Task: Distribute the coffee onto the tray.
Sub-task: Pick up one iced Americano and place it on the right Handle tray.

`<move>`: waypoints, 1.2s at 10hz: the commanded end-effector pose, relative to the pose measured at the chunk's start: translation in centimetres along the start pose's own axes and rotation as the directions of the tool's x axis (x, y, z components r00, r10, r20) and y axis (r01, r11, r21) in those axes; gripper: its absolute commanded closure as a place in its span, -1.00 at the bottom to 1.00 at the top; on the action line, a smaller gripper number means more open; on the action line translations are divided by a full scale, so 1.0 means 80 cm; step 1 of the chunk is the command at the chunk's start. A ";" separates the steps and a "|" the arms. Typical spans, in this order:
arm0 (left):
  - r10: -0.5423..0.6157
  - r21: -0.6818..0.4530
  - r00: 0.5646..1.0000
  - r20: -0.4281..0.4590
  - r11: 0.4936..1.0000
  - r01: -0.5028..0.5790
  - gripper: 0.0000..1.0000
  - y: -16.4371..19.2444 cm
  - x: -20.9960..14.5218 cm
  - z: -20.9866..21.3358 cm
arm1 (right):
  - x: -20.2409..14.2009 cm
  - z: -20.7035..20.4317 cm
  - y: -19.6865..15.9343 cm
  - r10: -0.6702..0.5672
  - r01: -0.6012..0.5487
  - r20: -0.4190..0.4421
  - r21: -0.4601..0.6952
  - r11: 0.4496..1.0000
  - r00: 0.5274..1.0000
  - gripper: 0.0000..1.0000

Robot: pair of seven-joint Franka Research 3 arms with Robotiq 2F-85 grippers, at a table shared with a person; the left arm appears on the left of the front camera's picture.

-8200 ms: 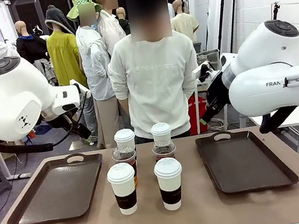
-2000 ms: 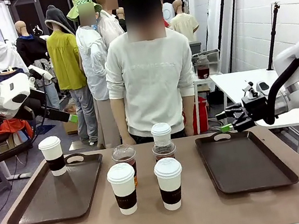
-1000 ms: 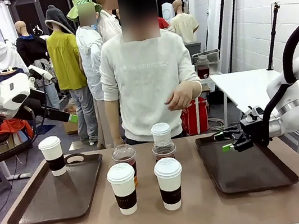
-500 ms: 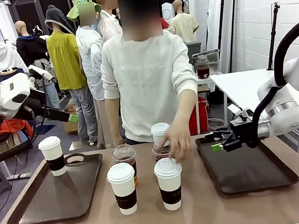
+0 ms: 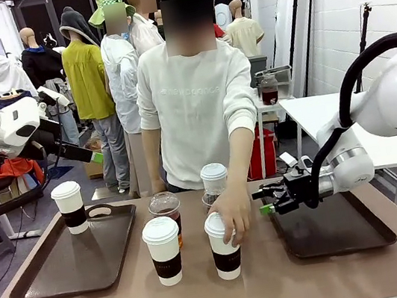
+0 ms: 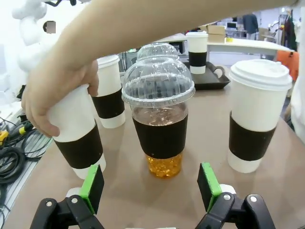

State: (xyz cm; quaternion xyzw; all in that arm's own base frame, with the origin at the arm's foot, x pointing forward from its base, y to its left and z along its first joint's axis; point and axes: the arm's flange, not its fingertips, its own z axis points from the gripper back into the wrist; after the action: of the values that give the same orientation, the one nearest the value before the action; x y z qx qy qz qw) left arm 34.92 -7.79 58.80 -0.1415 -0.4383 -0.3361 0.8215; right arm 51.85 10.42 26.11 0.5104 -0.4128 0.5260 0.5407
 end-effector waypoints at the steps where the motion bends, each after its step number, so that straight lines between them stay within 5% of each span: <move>1: 0.003 -0.012 1.000 0.000 1.000 -0.003 -1.00 -0.001 -0.001 0.000 | 0.011 0.014 -0.003 0.029 -0.028 0.017 -0.040 0.999 0.999 -1.00; 12: 0.003 -0.012 1.000 0.000 1.000 -0.003 -1.00 -0.001 -0.001 0.000 | 0.021 0.078 0.019 0.015 -0.012 0.035 -0.095 0.995 0.999 -1.00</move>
State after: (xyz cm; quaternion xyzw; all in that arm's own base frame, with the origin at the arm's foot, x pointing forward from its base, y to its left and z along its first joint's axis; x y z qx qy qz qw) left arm 34.91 -7.78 58.80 -0.1415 -0.4383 -0.3361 0.8215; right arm 51.05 4.31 28.78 0.4914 -0.4502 0.4993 0.5537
